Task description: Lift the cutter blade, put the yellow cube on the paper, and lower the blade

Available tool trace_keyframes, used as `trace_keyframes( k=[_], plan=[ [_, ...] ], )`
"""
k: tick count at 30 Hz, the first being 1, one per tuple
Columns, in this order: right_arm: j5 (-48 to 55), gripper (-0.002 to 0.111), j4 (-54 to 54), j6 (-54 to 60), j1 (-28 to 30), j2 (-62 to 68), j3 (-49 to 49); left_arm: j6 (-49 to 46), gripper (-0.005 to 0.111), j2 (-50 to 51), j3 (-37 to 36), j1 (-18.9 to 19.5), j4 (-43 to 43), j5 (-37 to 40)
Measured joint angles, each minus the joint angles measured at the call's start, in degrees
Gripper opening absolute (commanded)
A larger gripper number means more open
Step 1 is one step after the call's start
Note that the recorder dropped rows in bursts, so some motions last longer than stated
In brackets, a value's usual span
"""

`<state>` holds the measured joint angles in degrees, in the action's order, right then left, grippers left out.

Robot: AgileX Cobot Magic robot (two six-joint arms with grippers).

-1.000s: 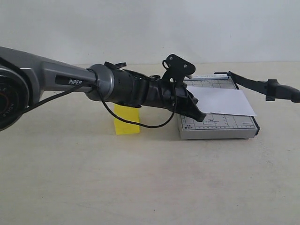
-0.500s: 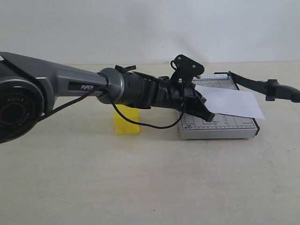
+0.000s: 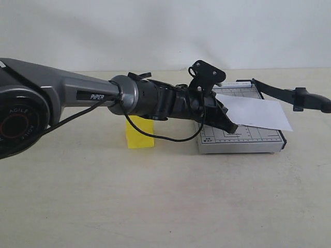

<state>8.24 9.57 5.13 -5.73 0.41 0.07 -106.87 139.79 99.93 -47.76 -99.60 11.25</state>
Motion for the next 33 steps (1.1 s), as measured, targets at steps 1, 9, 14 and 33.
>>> trace_keyframes(
  k=[1,9,14,33],
  plan=[
    [0.0,0.001,0.0,0.0,0.0,0.0,0.0,0.12,0.004,-0.5,0.0,-0.11,0.0,-0.57],
    [0.0,0.001,0.0,0.0,0.0,0.0,0.0,0.35,0.004,-7.65,0.0,-0.11,0.0,-1.85],
    [0.0,0.001,0.0,0.0,0.0,0.0,0.0,5.99,0.004,-15.66,-4.22,-0.21,0.13,-18.13],
    [0.0,0.001,0.0,0.0,0.0,0.0,0.0,22.89,0.004,-44.1,-41.5,-0.21,-0.1,-40.23]
  ],
)
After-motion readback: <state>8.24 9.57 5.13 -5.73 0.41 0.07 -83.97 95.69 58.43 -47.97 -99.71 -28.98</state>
